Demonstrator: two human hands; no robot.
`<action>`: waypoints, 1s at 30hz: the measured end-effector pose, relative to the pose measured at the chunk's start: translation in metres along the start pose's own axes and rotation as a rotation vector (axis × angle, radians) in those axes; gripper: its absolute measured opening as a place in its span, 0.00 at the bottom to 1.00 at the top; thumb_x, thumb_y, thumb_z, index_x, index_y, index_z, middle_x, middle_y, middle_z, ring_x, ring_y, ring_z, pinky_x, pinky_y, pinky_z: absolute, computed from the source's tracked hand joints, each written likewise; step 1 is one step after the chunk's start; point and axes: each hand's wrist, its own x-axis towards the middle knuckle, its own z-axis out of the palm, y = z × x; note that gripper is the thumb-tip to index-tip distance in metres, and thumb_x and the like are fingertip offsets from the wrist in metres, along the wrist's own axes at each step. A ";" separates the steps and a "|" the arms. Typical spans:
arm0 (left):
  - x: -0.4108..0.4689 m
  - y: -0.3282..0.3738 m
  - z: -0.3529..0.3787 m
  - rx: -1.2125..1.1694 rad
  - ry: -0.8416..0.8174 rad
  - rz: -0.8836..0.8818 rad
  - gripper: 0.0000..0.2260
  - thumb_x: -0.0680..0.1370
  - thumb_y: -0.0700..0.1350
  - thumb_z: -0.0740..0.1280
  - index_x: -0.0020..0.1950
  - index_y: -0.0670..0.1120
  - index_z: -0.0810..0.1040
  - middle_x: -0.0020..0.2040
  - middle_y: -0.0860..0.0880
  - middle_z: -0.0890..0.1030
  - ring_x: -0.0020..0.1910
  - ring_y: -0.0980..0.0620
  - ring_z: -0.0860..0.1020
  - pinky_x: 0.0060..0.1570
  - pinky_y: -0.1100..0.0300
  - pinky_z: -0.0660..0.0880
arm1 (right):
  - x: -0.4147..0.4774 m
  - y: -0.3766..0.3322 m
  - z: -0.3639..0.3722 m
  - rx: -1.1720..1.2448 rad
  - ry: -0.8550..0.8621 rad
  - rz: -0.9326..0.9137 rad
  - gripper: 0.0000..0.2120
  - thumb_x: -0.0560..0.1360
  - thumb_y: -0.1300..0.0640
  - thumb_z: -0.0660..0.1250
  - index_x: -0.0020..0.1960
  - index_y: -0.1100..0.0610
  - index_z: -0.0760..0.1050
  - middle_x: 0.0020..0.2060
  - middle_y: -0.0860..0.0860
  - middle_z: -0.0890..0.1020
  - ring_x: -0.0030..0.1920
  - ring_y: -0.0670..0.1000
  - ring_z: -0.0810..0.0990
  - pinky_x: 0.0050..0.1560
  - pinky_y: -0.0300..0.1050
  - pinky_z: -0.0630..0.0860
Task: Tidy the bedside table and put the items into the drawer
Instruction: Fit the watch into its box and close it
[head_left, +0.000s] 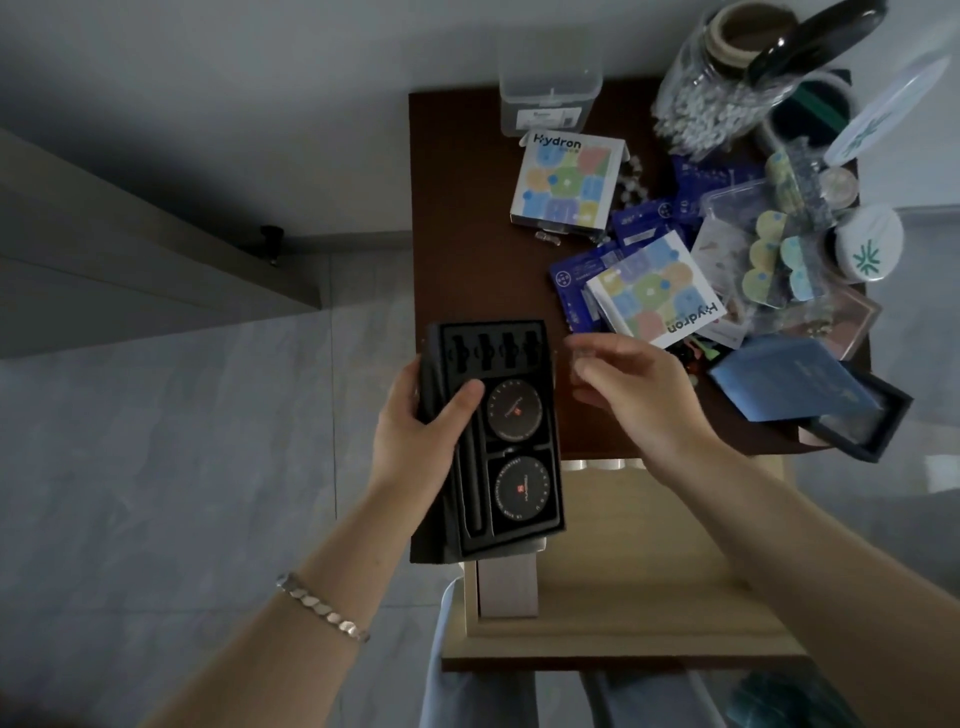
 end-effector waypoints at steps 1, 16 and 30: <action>-0.002 -0.001 0.004 0.027 -0.017 0.016 0.16 0.73 0.50 0.70 0.59 0.59 0.70 0.51 0.55 0.81 0.48 0.57 0.81 0.44 0.63 0.77 | -0.003 0.001 -0.002 -0.022 -0.002 0.008 0.10 0.76 0.64 0.62 0.45 0.51 0.78 0.36 0.47 0.80 0.36 0.39 0.79 0.41 0.32 0.78; -0.022 -0.002 0.052 0.106 -0.045 0.032 0.22 0.71 0.51 0.71 0.64 0.57 0.70 0.53 0.57 0.80 0.52 0.56 0.79 0.54 0.54 0.77 | -0.011 0.026 -0.013 -0.304 0.449 -0.173 0.04 0.71 0.53 0.71 0.44 0.51 0.79 0.38 0.43 0.80 0.39 0.39 0.76 0.38 0.23 0.68; -0.024 0.007 0.061 -0.046 0.009 -0.048 0.20 0.73 0.48 0.70 0.64 0.53 0.71 0.49 0.54 0.82 0.47 0.56 0.81 0.45 0.62 0.78 | -0.024 0.024 -0.029 -0.339 0.267 -0.302 0.11 0.74 0.66 0.65 0.53 0.55 0.80 0.49 0.48 0.77 0.46 0.38 0.76 0.46 0.22 0.69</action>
